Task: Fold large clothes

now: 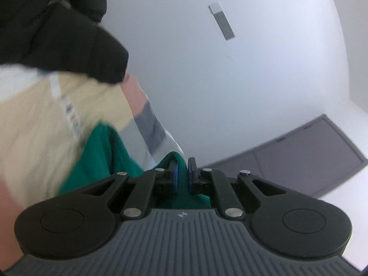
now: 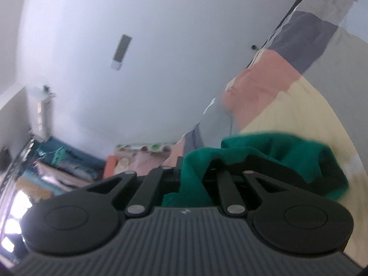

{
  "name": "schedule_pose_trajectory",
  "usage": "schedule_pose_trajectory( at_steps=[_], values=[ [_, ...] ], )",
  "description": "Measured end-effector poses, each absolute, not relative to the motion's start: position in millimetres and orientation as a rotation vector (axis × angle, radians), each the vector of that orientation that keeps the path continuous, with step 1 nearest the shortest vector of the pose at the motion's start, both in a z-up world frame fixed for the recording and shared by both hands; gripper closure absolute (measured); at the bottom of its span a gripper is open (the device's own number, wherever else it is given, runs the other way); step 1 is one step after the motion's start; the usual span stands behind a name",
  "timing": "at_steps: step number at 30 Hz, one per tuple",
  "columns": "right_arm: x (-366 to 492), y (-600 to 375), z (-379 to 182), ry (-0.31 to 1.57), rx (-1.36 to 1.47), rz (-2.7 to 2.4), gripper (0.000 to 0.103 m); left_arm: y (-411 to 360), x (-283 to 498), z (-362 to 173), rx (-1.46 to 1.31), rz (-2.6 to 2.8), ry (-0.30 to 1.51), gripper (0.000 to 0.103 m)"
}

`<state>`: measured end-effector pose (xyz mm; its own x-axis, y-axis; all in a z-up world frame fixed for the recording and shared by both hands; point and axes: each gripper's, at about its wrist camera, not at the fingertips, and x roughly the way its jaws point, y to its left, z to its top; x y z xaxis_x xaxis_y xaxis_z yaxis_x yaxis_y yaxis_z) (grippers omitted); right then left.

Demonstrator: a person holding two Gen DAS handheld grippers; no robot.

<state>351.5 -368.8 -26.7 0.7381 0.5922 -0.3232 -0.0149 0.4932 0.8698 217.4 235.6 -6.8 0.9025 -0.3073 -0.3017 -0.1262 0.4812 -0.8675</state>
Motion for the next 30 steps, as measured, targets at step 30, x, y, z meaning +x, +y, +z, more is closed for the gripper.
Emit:
schedule_pose_trajectory(
  at_steps=[30],
  values=[
    [567, -334, -182, 0.854, 0.911, 0.287, 0.087, 303, 473, -164, -0.836, 0.046, 0.650, 0.099]
  ],
)
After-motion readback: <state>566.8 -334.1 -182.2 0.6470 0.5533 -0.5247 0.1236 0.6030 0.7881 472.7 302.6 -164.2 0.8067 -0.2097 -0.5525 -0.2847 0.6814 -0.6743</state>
